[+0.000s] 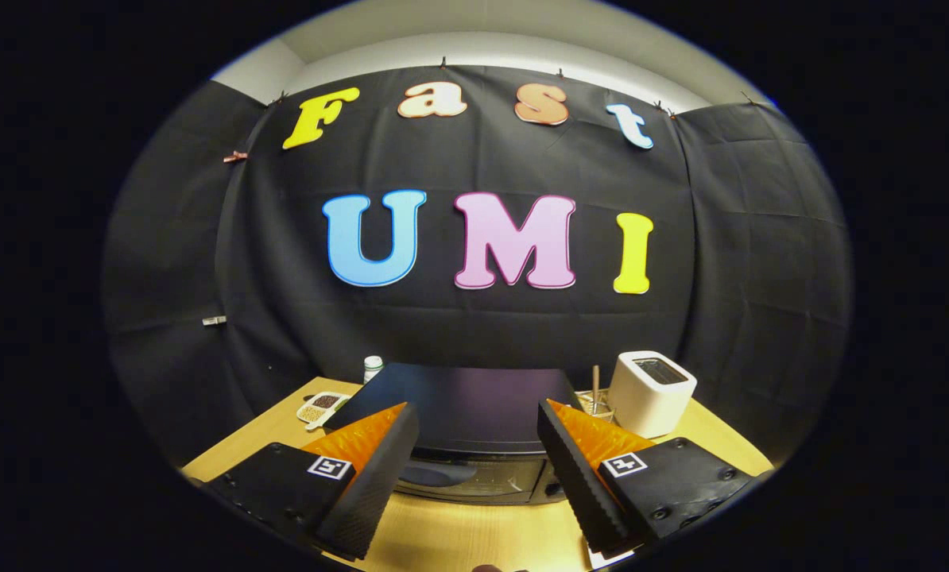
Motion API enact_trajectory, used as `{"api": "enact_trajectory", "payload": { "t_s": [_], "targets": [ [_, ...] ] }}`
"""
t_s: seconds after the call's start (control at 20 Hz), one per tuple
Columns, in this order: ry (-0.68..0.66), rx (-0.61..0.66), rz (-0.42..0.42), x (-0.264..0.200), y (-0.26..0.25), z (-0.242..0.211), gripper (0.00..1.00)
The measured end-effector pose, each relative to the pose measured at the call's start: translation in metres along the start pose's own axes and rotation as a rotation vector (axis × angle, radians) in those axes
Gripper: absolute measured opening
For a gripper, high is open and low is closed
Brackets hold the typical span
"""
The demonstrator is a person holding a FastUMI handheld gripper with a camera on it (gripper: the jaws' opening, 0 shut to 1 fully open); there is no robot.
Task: Open the toaster oven, put the food inside, and close the toaster oven door.
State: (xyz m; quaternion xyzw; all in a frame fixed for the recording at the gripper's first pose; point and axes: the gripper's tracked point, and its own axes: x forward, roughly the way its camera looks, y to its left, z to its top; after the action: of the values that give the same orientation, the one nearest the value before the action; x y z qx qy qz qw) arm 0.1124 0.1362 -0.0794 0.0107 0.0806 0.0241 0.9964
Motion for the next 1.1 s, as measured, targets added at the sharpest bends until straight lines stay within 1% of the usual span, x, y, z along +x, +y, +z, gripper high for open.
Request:
{"api": "enact_trajectory", "payload": {
  "t_s": [0.35, 0.55, 0.6, 0.7, 0.75, 0.8, 0.85, 0.9, 0.95, 1.0, 1.05, 1.1],
  "targets": [
    [0.117, 0.000, -0.026, 0.047, 0.030, -0.061, 0.98],
    [0.166, -0.010, 0.003, 0.058, 0.048, -0.086, 0.98],
    [0.175, -0.001, 0.006, 0.060, 0.050, -0.089, 0.99],
    [0.183, 0.008, -0.018, 0.061, 0.045, -0.094, 0.99],
    [0.212, 0.016, -0.022, 0.063, 0.044, -0.102, 0.98],
    [0.194, 0.025, -0.026, 0.061, 0.044, -0.098, 0.99],
    [0.198, 0.013, -0.028, 0.064, 0.044, -0.101, 0.99],
    [0.201, 0.006, -0.029, 0.062, 0.045, -0.101, 0.98],
    [0.198, 0.011, -0.032, 0.063, 0.045, -0.098, 0.99],
    [0.223, 0.030, -0.033, 0.061, 0.045, -0.105, 0.99],
    [0.221, 0.036, -0.029, 0.060, 0.046, -0.103, 0.99],
    [0.239, 0.031, -0.013, 0.062, 0.046, -0.107, 0.99]
  ]
}}
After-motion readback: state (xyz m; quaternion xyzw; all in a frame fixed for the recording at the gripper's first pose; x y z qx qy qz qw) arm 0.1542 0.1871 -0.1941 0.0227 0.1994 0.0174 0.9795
